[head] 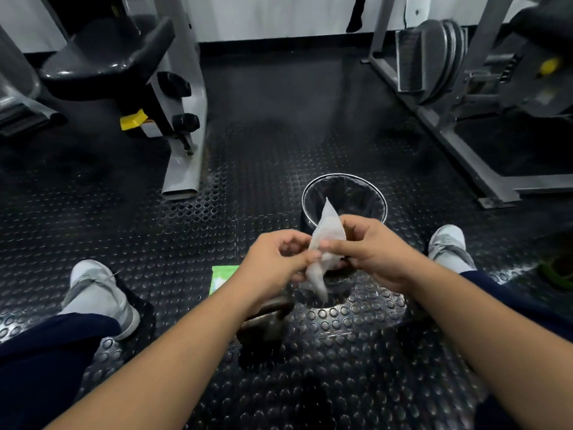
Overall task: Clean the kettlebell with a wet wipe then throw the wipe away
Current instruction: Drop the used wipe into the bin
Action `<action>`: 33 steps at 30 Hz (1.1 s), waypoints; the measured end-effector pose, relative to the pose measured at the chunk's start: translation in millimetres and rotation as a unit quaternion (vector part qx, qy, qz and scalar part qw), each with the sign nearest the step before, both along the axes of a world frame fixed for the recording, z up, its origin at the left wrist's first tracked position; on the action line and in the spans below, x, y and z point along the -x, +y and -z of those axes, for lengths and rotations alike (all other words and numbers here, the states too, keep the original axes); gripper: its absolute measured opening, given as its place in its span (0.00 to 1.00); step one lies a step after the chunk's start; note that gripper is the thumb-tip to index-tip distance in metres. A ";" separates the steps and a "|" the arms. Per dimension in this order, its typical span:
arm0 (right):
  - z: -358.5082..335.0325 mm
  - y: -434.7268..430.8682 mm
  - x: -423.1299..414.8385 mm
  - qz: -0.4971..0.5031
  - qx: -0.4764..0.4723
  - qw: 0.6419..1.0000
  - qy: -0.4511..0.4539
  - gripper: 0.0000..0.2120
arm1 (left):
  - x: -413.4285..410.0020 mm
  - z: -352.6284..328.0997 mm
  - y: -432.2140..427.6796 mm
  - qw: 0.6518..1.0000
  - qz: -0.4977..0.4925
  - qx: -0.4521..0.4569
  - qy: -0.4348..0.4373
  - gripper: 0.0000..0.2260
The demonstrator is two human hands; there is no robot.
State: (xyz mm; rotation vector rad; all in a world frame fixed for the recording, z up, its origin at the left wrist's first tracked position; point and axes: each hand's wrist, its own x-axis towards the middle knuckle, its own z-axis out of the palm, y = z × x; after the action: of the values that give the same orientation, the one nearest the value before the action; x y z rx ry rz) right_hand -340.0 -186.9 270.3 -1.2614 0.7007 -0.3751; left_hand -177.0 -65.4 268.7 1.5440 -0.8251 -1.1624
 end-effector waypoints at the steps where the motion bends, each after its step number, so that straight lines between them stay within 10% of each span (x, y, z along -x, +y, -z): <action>1: -2.7 -5.1 2.9 0.005 0.002 1.000 -0.002 0.14 | 3.5 -1.4 -8.9 1.000 -0.018 0.012 0.013 0.06; 7: -7.5 -38.6 13.2 0.042 -0.008 0.999 0.010 0.10 | 17.9 -3.1 -68.6 0.991 -0.107 0.051 0.066 0.06; 13: -5.7 -79.9 23.4 0.049 -0.151 0.986 -0.054 0.20 | 13.3 7.0 -115.5 0.990 -0.099 0.060 -0.079 0.14; 26: 21.2 -119.8 -18.7 0.181 0.022 0.983 -0.006 0.14 | 12.9 21.7 -166.3 0.990 -0.131 0.013 0.052 0.06; 33: 55.2 -161.6 -31.4 0.151 0.337 0.885 0.284 0.06 | -5.9 49.2 -188.4 0.983 -0.146 -0.056 -0.094 0.09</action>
State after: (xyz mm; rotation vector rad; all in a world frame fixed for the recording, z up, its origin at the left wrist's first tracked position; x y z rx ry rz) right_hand -308.5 -348.5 215.1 -1.9664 1.3529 -0.5373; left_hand -171.1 -253.8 219.5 1.8199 -0.6353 -0.8718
